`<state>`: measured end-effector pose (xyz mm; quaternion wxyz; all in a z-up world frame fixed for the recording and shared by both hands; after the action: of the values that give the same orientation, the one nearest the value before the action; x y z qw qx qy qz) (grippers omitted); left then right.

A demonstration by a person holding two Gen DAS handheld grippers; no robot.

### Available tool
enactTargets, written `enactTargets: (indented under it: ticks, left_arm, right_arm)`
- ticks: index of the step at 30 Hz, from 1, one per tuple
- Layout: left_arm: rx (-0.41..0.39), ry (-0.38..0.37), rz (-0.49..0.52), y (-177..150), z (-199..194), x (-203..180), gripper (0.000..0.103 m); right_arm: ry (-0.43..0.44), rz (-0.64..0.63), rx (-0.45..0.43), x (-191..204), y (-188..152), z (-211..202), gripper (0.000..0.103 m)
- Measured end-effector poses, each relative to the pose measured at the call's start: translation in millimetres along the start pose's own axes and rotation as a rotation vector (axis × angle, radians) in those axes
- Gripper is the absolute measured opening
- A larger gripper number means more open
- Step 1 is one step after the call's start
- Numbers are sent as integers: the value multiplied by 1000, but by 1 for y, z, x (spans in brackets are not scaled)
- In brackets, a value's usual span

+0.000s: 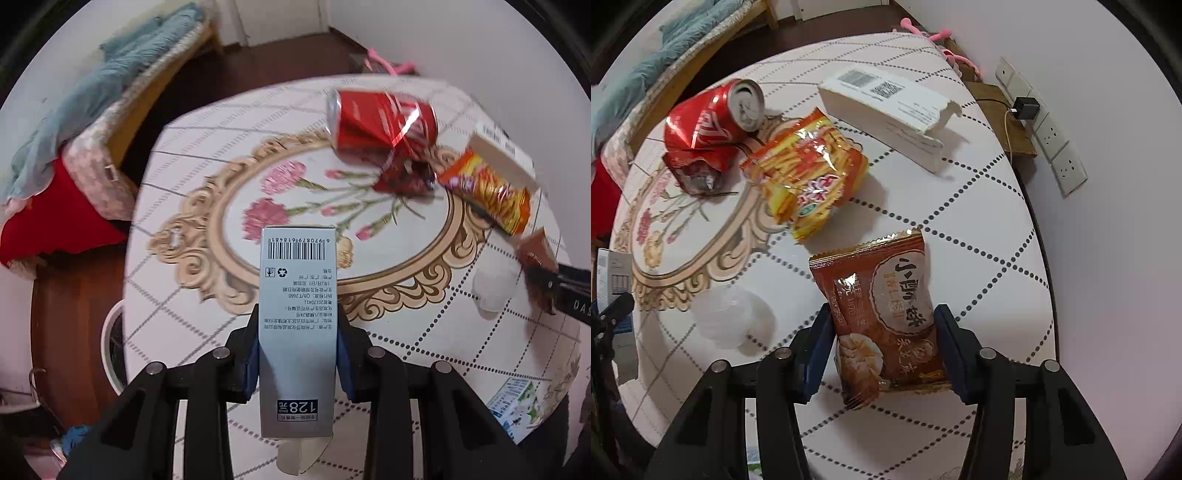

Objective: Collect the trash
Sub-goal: 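Grasp the white barcode box with the left tool while the right tool grasps the brown snack bag, then carry both items over the white bin and release them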

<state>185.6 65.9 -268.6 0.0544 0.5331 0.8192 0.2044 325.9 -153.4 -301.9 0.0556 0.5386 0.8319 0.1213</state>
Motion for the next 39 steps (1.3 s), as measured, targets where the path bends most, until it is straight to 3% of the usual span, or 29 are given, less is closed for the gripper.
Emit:
enactTargets:
  ticks: [5,14,23,31,34,39]
  left_arm:
    - [-65,16,-49,-1,-40,16,31]
    - [-196,60,-154,-6,-107,80,31]
    - [-269,164,-337,-25,-154,183,31]
    - [-183,258,-487,-53,-109,270,31]
    - [-122,238,-539,-62,-75,299,30]
    - [-32,134,-642,-83,-18,338,31]
  right_arm:
    - [58,-19,-43,17,-10,-27,53]
    - [215,-91,-135,73,-13,-91,51]
    - [413,-259,-199,202,-13,-156,51]
    - [490,-384,-136,332,-19,-135,51]
    - [487,-420,-64,381,-22,-100,51]
    - [453,-482,42,450,-29,-35,51]
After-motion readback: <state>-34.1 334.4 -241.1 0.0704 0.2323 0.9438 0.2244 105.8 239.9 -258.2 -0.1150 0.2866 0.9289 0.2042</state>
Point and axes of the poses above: each gripper's, at about its wrist camera, not at the fingertips, and z roughly the way its jaws point, x to its left, y to its top, the point moved 3 cm from there along z, roughly the way its jaws point
